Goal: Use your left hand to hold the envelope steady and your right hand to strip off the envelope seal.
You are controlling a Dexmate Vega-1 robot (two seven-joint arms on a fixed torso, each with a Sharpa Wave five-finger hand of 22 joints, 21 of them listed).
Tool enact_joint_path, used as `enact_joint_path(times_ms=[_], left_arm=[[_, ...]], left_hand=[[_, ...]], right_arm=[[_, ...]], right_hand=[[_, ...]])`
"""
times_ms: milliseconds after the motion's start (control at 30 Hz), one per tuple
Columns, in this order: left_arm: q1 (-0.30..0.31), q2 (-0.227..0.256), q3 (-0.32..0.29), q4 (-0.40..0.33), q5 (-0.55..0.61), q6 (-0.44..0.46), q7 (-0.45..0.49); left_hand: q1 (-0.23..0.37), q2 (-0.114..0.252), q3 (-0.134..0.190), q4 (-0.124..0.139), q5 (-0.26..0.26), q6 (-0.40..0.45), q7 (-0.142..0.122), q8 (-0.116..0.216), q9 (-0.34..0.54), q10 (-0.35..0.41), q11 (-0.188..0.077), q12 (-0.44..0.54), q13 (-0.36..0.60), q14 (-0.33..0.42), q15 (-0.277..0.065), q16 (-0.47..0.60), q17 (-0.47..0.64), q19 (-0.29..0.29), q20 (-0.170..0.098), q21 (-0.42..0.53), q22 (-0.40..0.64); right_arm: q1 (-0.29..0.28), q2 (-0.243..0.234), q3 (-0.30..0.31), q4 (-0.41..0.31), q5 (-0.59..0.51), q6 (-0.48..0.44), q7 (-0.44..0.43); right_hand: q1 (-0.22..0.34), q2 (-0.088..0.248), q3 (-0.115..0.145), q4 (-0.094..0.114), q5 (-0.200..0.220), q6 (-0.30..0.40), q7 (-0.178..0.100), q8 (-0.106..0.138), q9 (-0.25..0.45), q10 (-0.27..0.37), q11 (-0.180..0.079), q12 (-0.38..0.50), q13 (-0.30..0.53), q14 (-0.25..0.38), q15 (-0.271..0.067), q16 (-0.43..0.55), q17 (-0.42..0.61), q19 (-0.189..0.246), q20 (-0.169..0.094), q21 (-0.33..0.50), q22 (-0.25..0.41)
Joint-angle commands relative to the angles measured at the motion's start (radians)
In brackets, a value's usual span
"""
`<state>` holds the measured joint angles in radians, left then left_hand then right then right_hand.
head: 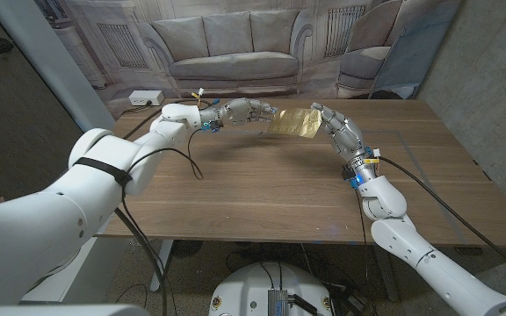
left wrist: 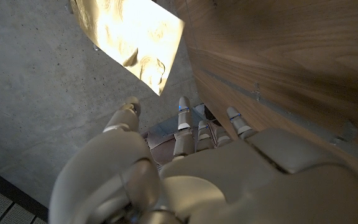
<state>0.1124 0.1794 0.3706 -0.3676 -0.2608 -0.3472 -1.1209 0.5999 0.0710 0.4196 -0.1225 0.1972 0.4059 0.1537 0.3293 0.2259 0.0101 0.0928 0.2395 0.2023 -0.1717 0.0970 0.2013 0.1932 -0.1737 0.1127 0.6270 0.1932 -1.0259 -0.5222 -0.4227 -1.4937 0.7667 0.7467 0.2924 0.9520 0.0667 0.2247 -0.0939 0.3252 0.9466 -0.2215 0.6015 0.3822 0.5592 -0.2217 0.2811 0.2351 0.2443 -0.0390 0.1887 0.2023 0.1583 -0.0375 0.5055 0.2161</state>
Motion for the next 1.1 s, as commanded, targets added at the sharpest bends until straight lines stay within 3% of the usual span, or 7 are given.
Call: enact_joint_path(times_ms=[33, 267, 367, 500, 633, 800, 1100], left_arm=[[-0.008, -0.056, -0.02, 0.014, -0.009, 0.055, -0.012], [-0.012, -0.077, -0.019, 0.017, -0.005, 0.098, -0.009], [-0.006, -0.084, -0.04, 0.018, -0.022, 0.119, -0.002], [-0.013, -0.079, -0.025, 0.018, -0.005, 0.117, -0.004], [-0.022, -0.075, -0.006, 0.018, 0.012, 0.123, -0.002], [-0.01, -0.081, -0.031, 0.019, -0.019, 0.122, 0.001], [-0.016, -0.073, -0.011, 0.018, -0.003, 0.087, 0.013]], left_hand=[[0.006, 0.006, 0.001, -0.004, 0.003, 0.022, 0.047, 0.006, 0.001, 0.002, 0.007, 0.002, 0.003, -0.012, 0.001, 0.002, 0.001, -0.142, 0.002, -0.005, 0.003], [0.015, 0.023, 0.012, -0.003, 0.01, 0.048, 0.049, 0.013, 0.001, 0.006, 0.007, 0.003, 0.002, -0.013, 0.001, 0.002, 0.002, -0.142, 0.001, -0.006, 0.004], [0.011, 0.032, 0.014, 0.002, 0.017, 0.118, 0.048, 0.035, 0.004, 0.03, 0.003, 0.01, 0.0, -0.008, 0.001, 0.004, 0.002, -0.136, 0.001, -0.007, 0.005], [0.03, 0.05, 0.033, -0.006, 0.037, 0.245, 0.05, 0.077, 0.012, 0.086, -0.008, 0.025, -0.003, 0.013, -0.003, 0.008, -0.001, -0.119, 0.0, -0.007, 0.005], [0.033, 0.047, 0.036, -0.01, 0.046, 0.294, 0.053, 0.092, 0.016, 0.115, -0.006, 0.032, -0.005, 0.027, -0.003, 0.01, -0.002, -0.108, 0.008, -0.006, 0.005], [0.036, 0.046, 0.04, -0.013, 0.055, 0.358, 0.052, 0.114, 0.021, 0.143, -0.008, 0.036, -0.006, 0.042, -0.001, 0.013, -0.003, -0.097, 0.009, -0.005, 0.004], [0.138, 0.066, 0.116, -0.057, 0.13, 0.401, 0.049, 0.13, 0.035, 0.156, -0.031, 0.026, -0.008, 0.058, -0.017, 0.009, -0.007, -0.062, 0.002, -0.003, -0.001]], right_arm=[[0.006, 0.018, 0.002, 0.004, 0.022, 0.024, 0.037], [0.005, 0.026, 0.004, 0.002, 0.022, 0.024, 0.028], [-0.001, 0.029, 0.007, -0.004, 0.015, 0.019, 0.004], [0.002, 0.032, 0.008, -0.001, 0.016, 0.018, 0.002], [0.005, 0.037, 0.008, 0.002, 0.011, 0.018, -0.006], [0.006, 0.045, 0.01, 0.006, 0.018, 0.013, -0.015], [0.008, 0.063, 0.016, 0.017, 0.018, 0.003, -0.039]], right_hand=[[0.001, 0.01, -0.004, 0.003, 0.002, 0.008, -0.001, 0.005, 0.003, -0.003, 0.002, 0.0, 0.003, -0.003, -0.148, 0.006, 0.003, -0.002, -0.071, 0.003, 0.005], [0.001, 0.011, -0.007, 0.003, 0.001, 0.009, -0.001, 0.004, 0.006, -0.004, 0.002, 0.001, 0.004, -0.004, -0.149, 0.007, 0.003, -0.003, -0.07, 0.004, 0.005], [0.002, 0.011, -0.008, 0.003, 0.001, 0.01, -0.001, 0.004, 0.007, -0.004, 0.002, 0.001, 0.005, -0.004, -0.149, 0.008, 0.003, -0.003, -0.071, 0.004, 0.005], [0.002, 0.012, -0.011, 0.003, 0.001, 0.01, -0.001, 0.004, 0.008, -0.005, 0.002, 0.001, 0.005, -0.006, -0.149, 0.008, 0.003, -0.005, -0.069, 0.004, 0.005], [0.003, 0.012, -0.012, 0.003, 0.001, 0.011, -0.001, 0.004, 0.01, -0.006, 0.002, 0.001, 0.006, -0.007, -0.149, 0.008, 0.002, -0.005, -0.07, 0.004, 0.005], [0.003, 0.012, -0.015, 0.003, 0.0, 0.012, -0.001, 0.004, 0.012, -0.007, 0.002, 0.0, 0.006, -0.009, -0.148, 0.008, 0.002, -0.006, -0.069, 0.004, 0.005], [0.005, 0.014, -0.02, 0.003, -0.001, 0.014, -0.001, 0.003, 0.016, -0.011, 0.002, 0.0, 0.008, -0.013, -0.147, 0.009, 0.002, -0.009, -0.066, 0.004, 0.004]])
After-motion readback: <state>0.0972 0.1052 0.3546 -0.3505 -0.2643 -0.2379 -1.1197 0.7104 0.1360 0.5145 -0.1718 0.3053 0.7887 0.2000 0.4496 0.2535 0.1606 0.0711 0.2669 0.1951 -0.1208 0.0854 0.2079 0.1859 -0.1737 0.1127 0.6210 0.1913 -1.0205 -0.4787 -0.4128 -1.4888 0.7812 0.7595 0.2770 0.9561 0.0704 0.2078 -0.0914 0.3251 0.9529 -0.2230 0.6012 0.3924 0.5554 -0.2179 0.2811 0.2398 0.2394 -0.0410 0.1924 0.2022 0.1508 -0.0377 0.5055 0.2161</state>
